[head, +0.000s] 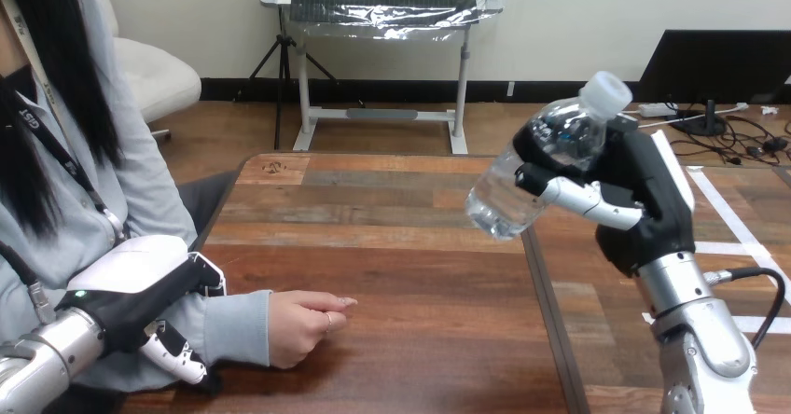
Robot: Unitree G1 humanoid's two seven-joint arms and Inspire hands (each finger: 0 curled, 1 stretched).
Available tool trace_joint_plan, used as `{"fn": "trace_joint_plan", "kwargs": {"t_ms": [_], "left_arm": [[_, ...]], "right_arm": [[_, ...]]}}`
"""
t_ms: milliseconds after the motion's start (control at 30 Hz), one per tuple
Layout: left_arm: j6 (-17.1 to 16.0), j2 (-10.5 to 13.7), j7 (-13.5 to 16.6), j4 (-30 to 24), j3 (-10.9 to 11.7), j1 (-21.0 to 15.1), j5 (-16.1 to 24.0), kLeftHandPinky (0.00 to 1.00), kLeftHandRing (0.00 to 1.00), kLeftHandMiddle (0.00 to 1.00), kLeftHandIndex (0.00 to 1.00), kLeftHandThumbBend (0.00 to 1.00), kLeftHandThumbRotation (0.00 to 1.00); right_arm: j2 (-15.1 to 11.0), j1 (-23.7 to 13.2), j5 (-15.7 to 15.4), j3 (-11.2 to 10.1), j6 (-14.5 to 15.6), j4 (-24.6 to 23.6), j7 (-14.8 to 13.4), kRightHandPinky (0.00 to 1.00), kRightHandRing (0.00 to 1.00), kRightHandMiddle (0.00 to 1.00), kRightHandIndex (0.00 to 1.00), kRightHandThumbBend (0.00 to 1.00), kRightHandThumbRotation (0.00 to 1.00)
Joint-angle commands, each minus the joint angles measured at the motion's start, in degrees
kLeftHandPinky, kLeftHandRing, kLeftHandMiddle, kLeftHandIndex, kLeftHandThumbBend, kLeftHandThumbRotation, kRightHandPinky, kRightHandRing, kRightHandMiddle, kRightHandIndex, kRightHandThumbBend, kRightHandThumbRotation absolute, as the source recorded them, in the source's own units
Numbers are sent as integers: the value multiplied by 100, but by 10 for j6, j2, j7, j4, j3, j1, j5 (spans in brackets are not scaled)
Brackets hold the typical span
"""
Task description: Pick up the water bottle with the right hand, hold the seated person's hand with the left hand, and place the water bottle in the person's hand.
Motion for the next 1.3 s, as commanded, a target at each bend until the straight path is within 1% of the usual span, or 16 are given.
{"fn": "trace_joint_plan", "kwargs": {"t_ms": [0, 200, 300, 500, 600, 800, 900, 1000, 1200, 1267], "left_arm": [[3, 4, 11, 6, -5, -34, -1, 25, 31, 39, 39, 83, 0], [-6, 5, 19, 2, -4, -34, 0, 24, 30, 37, 38, 82, 0], [-2, 7, 9, -8, -2, -33, -3, 23, 30, 37, 38, 81, 0], [-1, 8, 2, -24, 3, -32, -10, 23, 29, 37, 37, 81, 0], [-2, 10, 0, -32, 5, -31, -12, 23, 29, 37, 37, 80, 0], [2, 9, -15, -50, 13, -29, -27, 24, 30, 37, 37, 80, 0], [8, 10, -24, -61, 15, -28, -32, 24, 30, 37, 37, 81, 0], [5, 12, -24, -66, 16, -29, -33, 24, 30, 36, 36, 81, 0], [-11, 13, -21, -67, 17, -36, -38, 23, 29, 35, 34, 82, 0], [-10, 14, -23, -74, 18, -37, -39, 23, 29, 35, 34, 82, 0]], "right_arm": [[7, -24, 5, 5, -7, -33, 4, 26, 32, 42, 43, 70, 0], [11, -27, 4, 8, -16, -23, 15, 26, 32, 42, 43, 69, 0], [12, -30, -2, 11, -21, -17, 17, 26, 32, 42, 43, 69, 0], [17, -35, -3, 15, -16, -7, 22, 25, 32, 41, 43, 71, 0], [18, -37, -6, 18, -24, 1, 27, 25, 32, 41, 43, 71, 0], [22, -41, -13, 24, -24, 10, 26, 26, 33, 41, 43, 72, 0], [24, -42, -21, 28, -25, 12, 19, 27, 33, 41, 43, 73, 0], [27, -45, -22, 30, -23, 17, 20, 27, 33, 41, 43, 73, 0], [31, -57, -25, 31, -30, 38, 27, 28, 34, 42, 43, 73, 0], [31, -61, -33, 34, -35, 46, 22, 28, 34, 42, 43, 74, 0]]}}
